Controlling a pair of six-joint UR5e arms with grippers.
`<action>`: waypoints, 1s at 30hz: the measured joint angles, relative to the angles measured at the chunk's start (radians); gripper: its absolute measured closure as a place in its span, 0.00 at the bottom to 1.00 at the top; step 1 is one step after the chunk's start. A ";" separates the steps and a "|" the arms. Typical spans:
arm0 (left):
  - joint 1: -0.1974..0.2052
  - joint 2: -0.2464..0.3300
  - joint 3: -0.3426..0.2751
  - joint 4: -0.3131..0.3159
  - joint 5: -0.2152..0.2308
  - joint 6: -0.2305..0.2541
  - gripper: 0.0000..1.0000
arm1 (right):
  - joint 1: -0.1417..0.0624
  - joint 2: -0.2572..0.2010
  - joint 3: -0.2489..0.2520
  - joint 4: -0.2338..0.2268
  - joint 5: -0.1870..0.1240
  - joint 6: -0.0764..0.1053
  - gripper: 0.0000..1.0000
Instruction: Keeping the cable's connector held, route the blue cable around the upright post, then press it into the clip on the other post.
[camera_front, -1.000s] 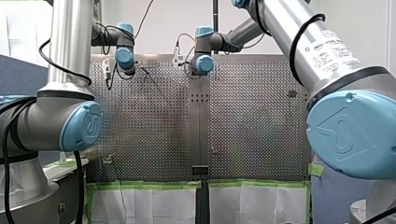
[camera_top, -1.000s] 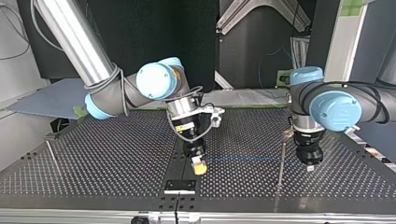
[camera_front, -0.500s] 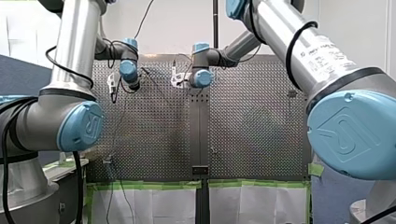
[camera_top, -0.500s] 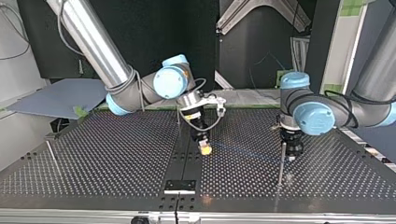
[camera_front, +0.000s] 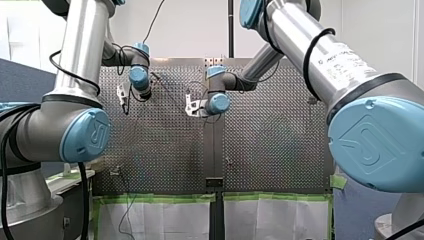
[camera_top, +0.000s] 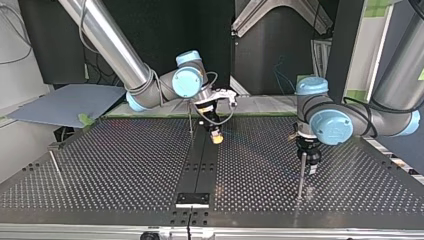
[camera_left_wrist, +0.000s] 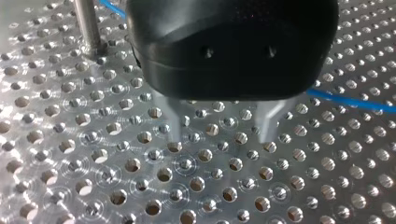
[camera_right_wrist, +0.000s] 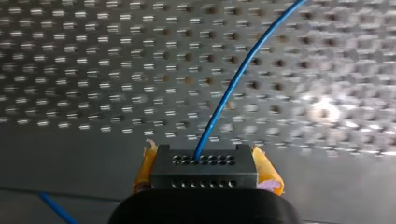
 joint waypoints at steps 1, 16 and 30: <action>-0.001 0.000 0.000 -0.001 -0.001 -0.009 0.00 | 0.000 0.003 0.008 -0.006 0.000 0.001 1.00; -0.013 -0.037 0.000 0.007 0.029 -0.057 0.00 | -0.003 0.095 0.103 -0.096 0.026 0.007 1.00; -0.014 -0.038 0.000 0.011 0.025 -0.055 0.00 | 0.006 0.218 0.116 -0.162 0.071 0.009 1.00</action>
